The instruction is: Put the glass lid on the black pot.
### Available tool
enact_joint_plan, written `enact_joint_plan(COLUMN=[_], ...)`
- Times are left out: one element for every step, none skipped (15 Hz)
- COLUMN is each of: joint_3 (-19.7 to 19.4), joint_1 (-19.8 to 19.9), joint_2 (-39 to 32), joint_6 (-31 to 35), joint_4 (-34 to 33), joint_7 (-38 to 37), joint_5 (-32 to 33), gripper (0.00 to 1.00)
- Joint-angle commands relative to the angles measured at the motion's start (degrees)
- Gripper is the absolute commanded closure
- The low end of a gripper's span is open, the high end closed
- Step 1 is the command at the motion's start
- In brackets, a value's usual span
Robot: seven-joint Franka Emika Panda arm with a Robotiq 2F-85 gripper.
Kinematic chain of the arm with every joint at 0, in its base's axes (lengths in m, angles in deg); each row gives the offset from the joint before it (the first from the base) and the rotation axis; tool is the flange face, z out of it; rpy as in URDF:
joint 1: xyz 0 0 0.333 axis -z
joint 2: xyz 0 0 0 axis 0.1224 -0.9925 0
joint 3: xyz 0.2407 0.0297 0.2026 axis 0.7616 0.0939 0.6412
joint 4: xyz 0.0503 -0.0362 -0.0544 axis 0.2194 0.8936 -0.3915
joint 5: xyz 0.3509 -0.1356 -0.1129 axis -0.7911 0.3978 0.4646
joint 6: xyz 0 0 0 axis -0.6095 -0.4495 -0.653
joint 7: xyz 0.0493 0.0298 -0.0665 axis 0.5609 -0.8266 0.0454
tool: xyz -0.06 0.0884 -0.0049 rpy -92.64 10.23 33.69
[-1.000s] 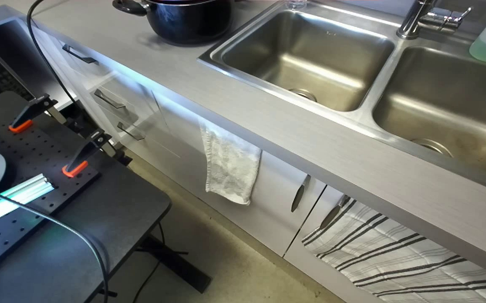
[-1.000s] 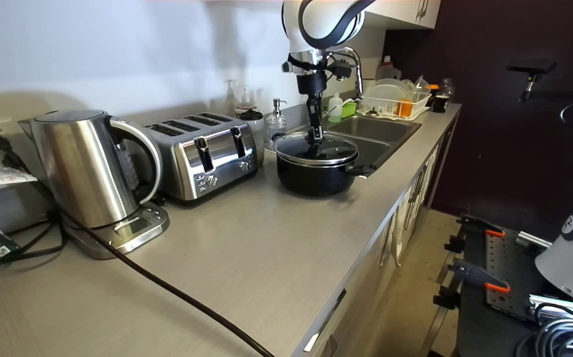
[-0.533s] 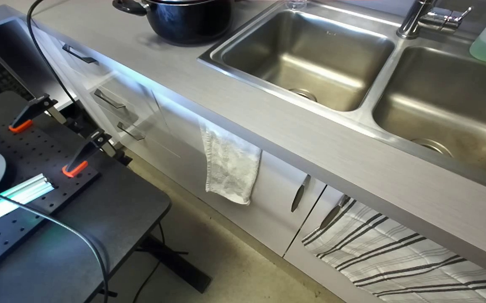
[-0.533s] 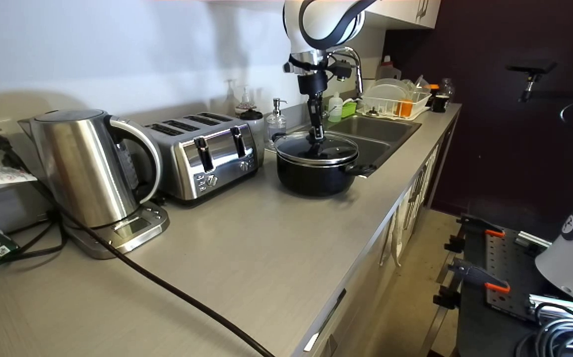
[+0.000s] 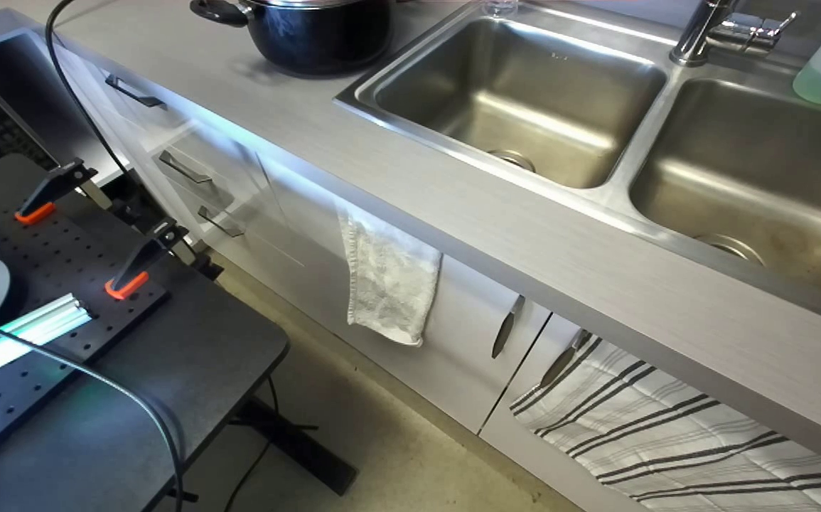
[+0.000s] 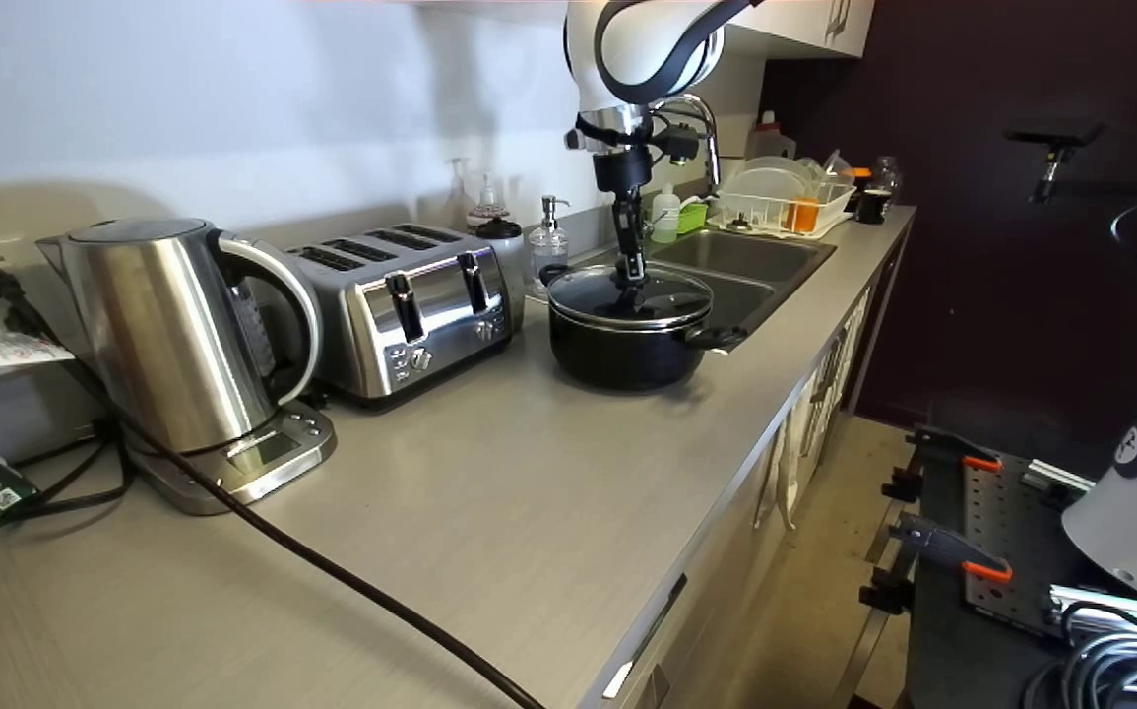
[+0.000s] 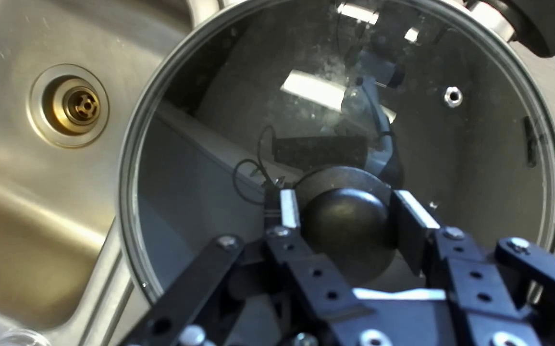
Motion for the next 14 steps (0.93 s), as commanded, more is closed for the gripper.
enact_joint_plan(joint_3=[0.1,0.1,0.1,0.2,0.2,0.2,0.3,0.3,0.4,0.4,0.5,0.6,0.6,0.6], joint_1=[0.0,0.0,0.0,0.0,-0.1,-0.3,-0.4,-0.6,-0.7,-0.9,-1.0,-1.1,-1.2,-1.1], joint_2=[-0.3,-0.3,-0.3,-0.3,-0.3,-0.4,-0.4,-0.4,-0.4,-0.5,-0.6,-0.8,-0.8,-0.9], joint_6=[-2.0,-2.0,-1.9,-1.9,-1.9,-1.9,-1.9,-1.9,-2.0,-2.0,-2.0,-2.0,-2.1,-2.1], joint_4=[-1.6,-1.6,-1.6,-1.5,-1.5,-1.6,-1.6,-1.6,-1.6,-1.6,-1.6,-1.6,-1.6,-1.7], joint_7=[-0.1,-0.1,0.0,0.0,0.0,-0.2,-0.2,-0.4,-0.4,-0.5,-0.5,-0.5,-0.4,-0.4], joint_5=[-1.2,-1.2,-1.3,-1.2,-1.2,-1.0,-0.9,-0.7,-0.7,-0.5,-0.5,-0.5,-0.5,-0.5], gripper=[0.75,0.75,0.75,0.75,0.75,0.75,0.75,0.75,0.75,0.75,0.75,0.75,0.75,0.75])
